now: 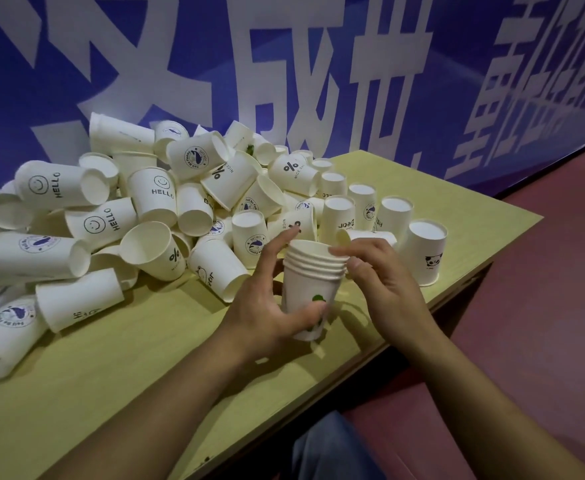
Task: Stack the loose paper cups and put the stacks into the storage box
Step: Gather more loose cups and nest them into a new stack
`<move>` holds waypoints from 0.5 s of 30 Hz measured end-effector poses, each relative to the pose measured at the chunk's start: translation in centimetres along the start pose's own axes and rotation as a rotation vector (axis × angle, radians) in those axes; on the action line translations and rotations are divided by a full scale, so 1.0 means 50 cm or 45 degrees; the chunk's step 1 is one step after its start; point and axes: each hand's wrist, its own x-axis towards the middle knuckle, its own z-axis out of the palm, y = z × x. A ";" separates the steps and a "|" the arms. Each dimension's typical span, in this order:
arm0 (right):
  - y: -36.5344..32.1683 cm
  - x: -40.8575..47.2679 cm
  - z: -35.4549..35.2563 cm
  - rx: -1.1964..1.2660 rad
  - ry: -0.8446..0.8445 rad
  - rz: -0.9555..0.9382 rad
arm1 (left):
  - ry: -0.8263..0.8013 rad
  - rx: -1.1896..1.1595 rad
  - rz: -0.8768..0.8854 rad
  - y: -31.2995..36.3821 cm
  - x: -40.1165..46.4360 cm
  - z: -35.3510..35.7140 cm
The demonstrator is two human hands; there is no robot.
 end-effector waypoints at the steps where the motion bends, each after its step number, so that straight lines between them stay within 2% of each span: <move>1: 0.009 0.003 -0.005 -0.153 0.032 -0.059 | 0.025 -0.013 -0.016 -0.002 0.000 -0.003; 4: 0.049 0.026 -0.025 -0.789 0.044 -0.171 | 0.123 -0.096 -0.065 -0.014 0.007 -0.015; 6: 0.064 0.049 -0.026 -1.079 -0.128 -0.002 | 0.160 -0.116 -0.083 -0.021 0.012 -0.020; 8: 0.076 0.070 -0.019 -1.105 -0.229 0.093 | 0.176 -0.132 -0.095 -0.023 0.012 -0.024; 10: 0.081 0.086 -0.015 -1.104 -0.235 0.032 | 0.195 -0.153 -0.090 -0.023 0.008 -0.027; 13: 0.071 0.101 -0.010 -1.055 -0.137 -0.017 | 0.210 -0.158 -0.077 -0.026 0.002 -0.034; 15: 0.057 0.104 -0.004 -0.851 -0.016 -0.015 | 0.200 -0.147 -0.076 -0.028 -0.002 -0.037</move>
